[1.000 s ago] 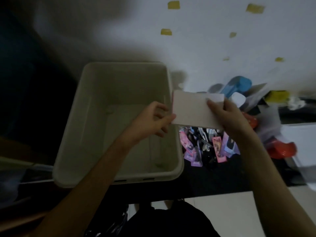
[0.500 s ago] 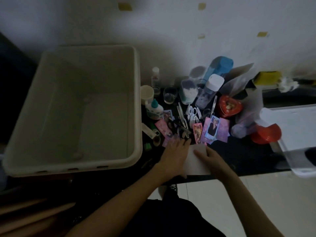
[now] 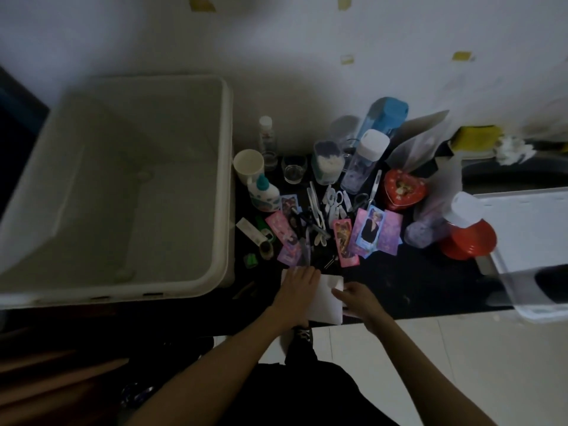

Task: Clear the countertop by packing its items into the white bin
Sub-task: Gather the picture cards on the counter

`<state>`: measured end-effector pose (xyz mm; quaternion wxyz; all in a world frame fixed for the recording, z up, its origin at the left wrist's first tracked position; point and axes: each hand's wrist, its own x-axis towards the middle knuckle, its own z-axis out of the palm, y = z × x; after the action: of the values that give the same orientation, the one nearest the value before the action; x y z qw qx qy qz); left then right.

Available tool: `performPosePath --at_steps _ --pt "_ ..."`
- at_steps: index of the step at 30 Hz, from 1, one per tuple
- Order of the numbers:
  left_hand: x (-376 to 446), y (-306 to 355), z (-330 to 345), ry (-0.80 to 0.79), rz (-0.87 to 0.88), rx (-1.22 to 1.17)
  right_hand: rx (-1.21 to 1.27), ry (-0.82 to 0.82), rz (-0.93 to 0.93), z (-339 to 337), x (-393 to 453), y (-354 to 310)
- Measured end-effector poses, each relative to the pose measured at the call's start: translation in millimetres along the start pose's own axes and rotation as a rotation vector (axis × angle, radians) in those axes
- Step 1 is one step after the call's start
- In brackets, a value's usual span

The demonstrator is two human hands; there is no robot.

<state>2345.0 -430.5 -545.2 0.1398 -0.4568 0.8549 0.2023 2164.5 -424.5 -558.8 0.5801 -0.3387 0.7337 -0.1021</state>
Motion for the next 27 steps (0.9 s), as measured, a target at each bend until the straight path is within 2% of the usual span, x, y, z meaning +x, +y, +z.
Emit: performPosePath --at_steps 8,13,19,27 --pt "-13.0 -3.2 11.6 -0.04 -0.081 0.03 -0.095 -0.039 -0.055 -2.3 3.4 -3.4" --pt "-25.0 -10.1 17.2 -0.084 -0.108 0.017 -0.281 0.243 -0.315 7.9 18.1 -10.3" --pt "-25.2 -6.7 20.9 -0.042 -0.127 -0.006 -0.363 0.214 -0.428 14.4 29.6 -21.6" --pt "-17.3 -3.1 23.1 -0.039 -0.16 -0.027 -0.36 0.288 -0.49 3.9 27.5 -19.3"
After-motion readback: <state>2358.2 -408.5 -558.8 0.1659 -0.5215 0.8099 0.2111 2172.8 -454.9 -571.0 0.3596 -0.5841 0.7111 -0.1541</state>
